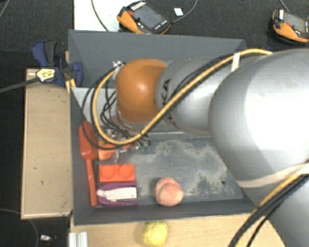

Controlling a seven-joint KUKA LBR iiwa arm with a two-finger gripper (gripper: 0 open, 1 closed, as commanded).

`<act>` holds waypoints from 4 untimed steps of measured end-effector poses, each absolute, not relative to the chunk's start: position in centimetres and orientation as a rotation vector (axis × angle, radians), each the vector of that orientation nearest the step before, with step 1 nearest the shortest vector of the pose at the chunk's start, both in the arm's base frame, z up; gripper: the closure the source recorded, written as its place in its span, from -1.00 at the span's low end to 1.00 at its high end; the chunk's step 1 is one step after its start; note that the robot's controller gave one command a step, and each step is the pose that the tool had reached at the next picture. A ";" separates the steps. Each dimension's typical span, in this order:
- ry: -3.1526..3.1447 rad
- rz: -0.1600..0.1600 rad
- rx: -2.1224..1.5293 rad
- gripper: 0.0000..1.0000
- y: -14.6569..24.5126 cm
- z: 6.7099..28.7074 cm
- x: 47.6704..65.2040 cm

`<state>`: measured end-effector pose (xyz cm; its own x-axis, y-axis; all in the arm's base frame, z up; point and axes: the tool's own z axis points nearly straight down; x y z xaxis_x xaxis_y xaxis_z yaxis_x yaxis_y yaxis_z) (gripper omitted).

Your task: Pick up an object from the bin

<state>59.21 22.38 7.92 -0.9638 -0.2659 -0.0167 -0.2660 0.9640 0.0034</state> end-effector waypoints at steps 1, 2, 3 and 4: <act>3.098 0.009 -0.417 1.00 22.4 7.9 59.2; 3.098 0.009 -0.415 1.00 22.4 7.9 59.2; 3.098 0.009 -0.414 1.00 22.4 7.9 59.2; 3.099 0.009 -0.412 1.00 22.4 7.9 59.2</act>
Offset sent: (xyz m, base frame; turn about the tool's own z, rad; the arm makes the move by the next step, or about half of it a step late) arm 0.0000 0.0000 0.0000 0.0000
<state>59.20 22.38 7.91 -0.9651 -0.2612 -0.0164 -0.2613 0.9652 0.0039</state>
